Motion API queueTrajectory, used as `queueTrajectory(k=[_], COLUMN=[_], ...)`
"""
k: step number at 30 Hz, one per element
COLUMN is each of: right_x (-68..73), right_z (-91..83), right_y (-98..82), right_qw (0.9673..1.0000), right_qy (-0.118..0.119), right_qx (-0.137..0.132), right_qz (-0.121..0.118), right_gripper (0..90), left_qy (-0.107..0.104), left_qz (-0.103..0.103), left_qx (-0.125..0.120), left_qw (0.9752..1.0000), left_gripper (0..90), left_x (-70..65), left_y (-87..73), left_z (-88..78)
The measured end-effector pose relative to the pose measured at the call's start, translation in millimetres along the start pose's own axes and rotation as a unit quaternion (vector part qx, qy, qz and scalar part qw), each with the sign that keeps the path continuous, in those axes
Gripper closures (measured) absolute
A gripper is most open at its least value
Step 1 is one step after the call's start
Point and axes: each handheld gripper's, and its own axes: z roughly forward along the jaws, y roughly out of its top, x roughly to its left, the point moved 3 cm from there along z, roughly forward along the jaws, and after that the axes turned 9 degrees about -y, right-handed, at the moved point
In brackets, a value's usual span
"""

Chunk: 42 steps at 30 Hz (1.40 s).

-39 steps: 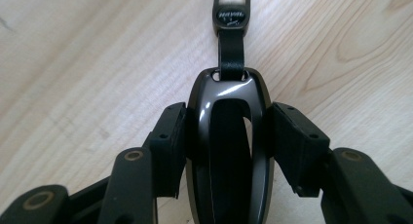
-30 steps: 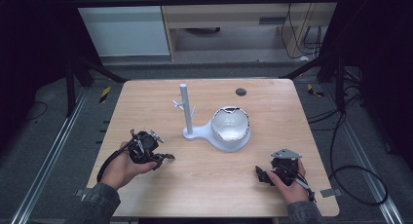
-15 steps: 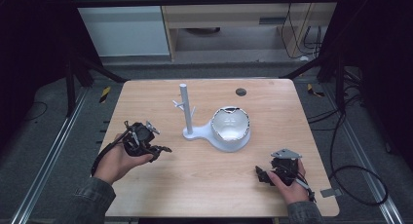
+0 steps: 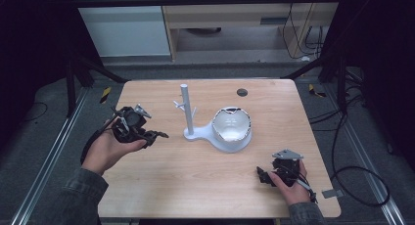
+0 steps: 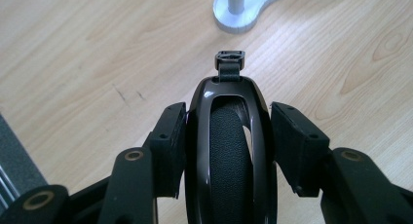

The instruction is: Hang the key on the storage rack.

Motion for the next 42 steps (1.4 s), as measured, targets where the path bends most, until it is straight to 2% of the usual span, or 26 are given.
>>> queueTrajectory(k=[15, 23, 28, 29, 42], right_x=[0.0, 0.0, 0.0, 0.0, 0.3], right_z=[0.0, 0.0, 0.0, 0.0, -0.2], right_y=[0.0, -0.1, -0.1, -0.1, -0.2], right_qw=[1.0000, 1.0000, 1.0000, 1.0000, 1.0000], right_qy=[0.000, 0.000, 0.000, 0.000, 0.000], right_qx=[0.000, 0.000, 0.000, 0.000, 0.001], right_qz=[0.000, 0.000, -0.002, -0.002, -0.001], right_gripper=[0.5, 0.5, 0.5, 0.5, 0.5], left_qy=[0.016, 0.022, 0.021, 0.024, 0.028], left_qz=[0.004, 0.010, 0.009, 0.014, 0.019], left_qx=[-0.039, -0.041, -0.051, -0.054, -0.060], left_qw=[0.9991, 0.9989, 0.9985, 0.9982, 0.9976], left_gripper=[49.1, 49.1, 49.0, 49.0, 49.0], left_x=[4.9, 8.1, 8.3, 8.7, 7.3], left_y=[24.6, 32.8, 36.3, 37.7, 49.2], left_z=[-37.8, -49.1, -57.7, -59.0, -65.5])
